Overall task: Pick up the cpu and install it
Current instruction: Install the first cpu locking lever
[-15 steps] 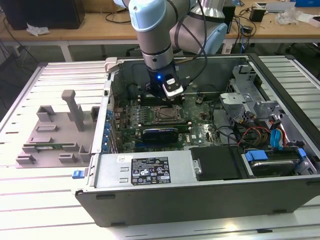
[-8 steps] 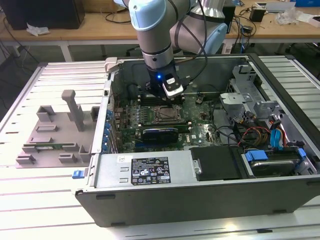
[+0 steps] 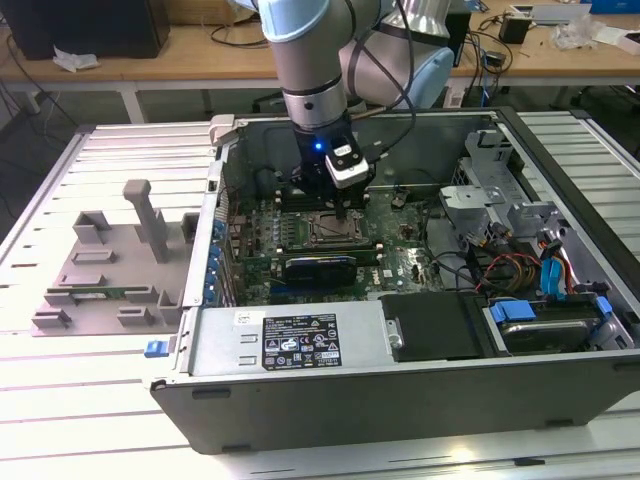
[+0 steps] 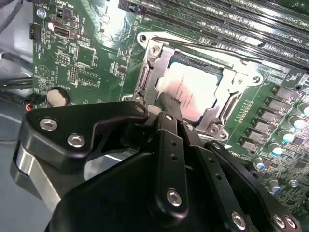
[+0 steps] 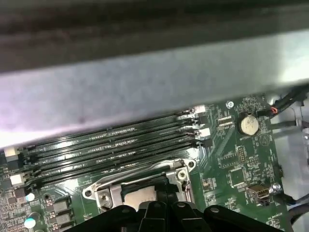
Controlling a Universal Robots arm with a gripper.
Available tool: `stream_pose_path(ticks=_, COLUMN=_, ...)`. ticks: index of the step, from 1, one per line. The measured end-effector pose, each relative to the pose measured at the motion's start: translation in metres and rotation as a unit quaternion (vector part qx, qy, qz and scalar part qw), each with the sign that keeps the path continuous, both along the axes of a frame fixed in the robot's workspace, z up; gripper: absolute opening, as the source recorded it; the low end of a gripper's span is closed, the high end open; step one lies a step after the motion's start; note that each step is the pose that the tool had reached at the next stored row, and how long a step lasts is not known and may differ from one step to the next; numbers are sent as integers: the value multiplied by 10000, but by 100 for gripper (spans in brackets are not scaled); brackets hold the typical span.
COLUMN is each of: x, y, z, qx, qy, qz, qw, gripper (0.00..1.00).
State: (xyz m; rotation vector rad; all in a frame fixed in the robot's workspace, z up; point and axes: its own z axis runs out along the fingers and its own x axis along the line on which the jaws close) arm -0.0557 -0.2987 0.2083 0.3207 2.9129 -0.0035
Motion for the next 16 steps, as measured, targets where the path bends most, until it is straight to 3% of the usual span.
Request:
stream_pose_path(ticks=1, x=6, y=1, z=-2, qx=0, qy=80, qz=0, qw=10000, gripper=11)
stream_pose_path(ticks=2, x=32, y=0, z=-3, qx=-1, qy=284, qz=0, qw=9996, gripper=11)
stream_pose_path(ticks=3, x=51, y=0, z=-4, qx=-1, qy=401, qz=0, qw=9992, gripper=11)
stream_pose_path(ticks=4, x=55, y=0, z=-4, qx=-2, qy=431, qz=0, qw=9991, gripper=11)
stream_pose_path(ticks=7, x=57, y=0, z=1, qx=-4, qy=433, qz=0, qw=9991, gripper=11)
stream_pose_path(ticks=9, x=57, y=0, z=47, qx=-4, qy=432, qz=0, qw=9991, gripper=11)
stream_pose_path(ticks=15, x=57, y=1, z=296, qx=-5, qy=432, qz=0, qw=9991, gripper=11)
stream_pose_path(ticks=16, x=57, y=1, z=305, qx=-18, qy=431, qz=-1, qw=9991, gripper=11)
